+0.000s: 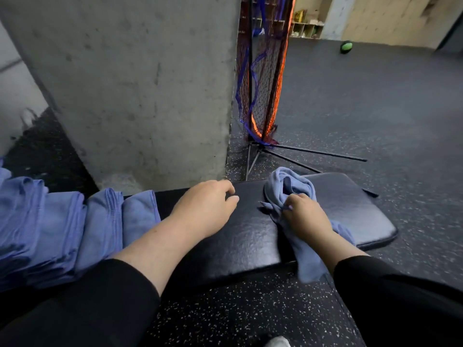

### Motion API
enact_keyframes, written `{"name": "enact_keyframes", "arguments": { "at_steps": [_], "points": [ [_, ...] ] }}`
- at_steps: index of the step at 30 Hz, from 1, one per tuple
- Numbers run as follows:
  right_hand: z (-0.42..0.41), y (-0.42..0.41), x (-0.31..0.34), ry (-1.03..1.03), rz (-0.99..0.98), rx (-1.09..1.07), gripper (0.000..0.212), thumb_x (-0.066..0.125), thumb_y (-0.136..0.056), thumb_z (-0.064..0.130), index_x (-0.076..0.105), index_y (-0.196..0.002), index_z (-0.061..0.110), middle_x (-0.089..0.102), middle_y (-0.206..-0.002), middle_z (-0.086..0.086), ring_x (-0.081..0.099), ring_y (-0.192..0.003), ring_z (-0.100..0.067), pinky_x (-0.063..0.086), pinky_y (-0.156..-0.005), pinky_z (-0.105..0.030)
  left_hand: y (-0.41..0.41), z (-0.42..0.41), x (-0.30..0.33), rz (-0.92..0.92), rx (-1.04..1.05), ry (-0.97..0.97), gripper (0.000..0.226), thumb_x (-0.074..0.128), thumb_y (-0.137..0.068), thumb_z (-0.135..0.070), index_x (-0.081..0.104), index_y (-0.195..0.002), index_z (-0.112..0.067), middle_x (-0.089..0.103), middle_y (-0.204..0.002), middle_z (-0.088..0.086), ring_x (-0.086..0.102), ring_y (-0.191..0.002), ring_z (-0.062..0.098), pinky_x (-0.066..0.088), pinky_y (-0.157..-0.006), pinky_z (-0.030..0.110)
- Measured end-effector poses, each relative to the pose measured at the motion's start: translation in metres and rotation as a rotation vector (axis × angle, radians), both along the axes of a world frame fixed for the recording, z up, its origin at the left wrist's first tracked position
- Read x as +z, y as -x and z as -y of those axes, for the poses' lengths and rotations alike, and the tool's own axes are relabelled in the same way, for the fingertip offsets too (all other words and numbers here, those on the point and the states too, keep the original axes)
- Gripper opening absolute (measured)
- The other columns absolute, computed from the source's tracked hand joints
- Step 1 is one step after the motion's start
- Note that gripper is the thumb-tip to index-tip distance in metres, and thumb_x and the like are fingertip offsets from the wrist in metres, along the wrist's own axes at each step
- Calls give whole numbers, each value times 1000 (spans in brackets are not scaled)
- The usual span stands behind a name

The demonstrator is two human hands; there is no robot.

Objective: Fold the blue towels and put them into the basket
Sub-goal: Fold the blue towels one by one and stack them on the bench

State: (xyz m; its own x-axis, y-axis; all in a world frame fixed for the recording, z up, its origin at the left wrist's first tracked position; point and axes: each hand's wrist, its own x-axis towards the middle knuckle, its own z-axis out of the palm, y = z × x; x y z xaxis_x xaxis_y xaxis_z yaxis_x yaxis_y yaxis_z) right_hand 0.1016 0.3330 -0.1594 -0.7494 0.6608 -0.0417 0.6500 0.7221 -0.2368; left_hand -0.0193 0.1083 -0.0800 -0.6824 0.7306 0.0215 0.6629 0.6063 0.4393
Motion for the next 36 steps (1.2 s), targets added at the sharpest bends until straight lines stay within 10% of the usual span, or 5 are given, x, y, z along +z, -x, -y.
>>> {"name": "enact_keyframes", "arguments": {
  "at_steps": [15,26,28,31,36],
  "points": [
    [73,57,24,595,-510,227,5,60,-97,15,60,-93,13,67,-82,8,52,-67,7,41,-70,-15,21,9,-18,76,72,197,35,37,-107,-35,51,-132,-15,62,-131,11,56,-118,31,42,-90,35],
    [70,65,42,845,-627,241,8,67,-92,4,70,-90,11,69,-77,6,56,-68,-2,44,-65,-15,41,12,-37,152,-9,-35,53,43,-103,-48,34,-154,-35,32,-162,-5,29,-148,20,28,-118,48],
    [71,64,44,854,-598,285,8,67,-92,2,71,-93,10,70,-81,5,57,-70,-1,43,-66,-13,45,12,-38,143,-73,-18,42,45,-103,-46,48,-143,-38,38,-157,-8,33,-145,19,30,-116,48],
    [73,64,45,803,-570,318,11,70,-89,2,70,-92,12,69,-80,7,56,-67,1,42,-66,-12,45,16,-37,37,-87,25,26,53,-100,-42,48,-77,-30,54,-104,-9,53,-112,22,44,-97,45],
    [64,60,47,505,-343,355,15,81,-82,23,71,-91,18,65,-74,8,50,-62,-3,41,-62,-19,52,19,-26,-40,134,-74,36,50,-102,-36,39,-71,-21,63,-90,7,58,-95,34,44,-78,42]
  ]
}}
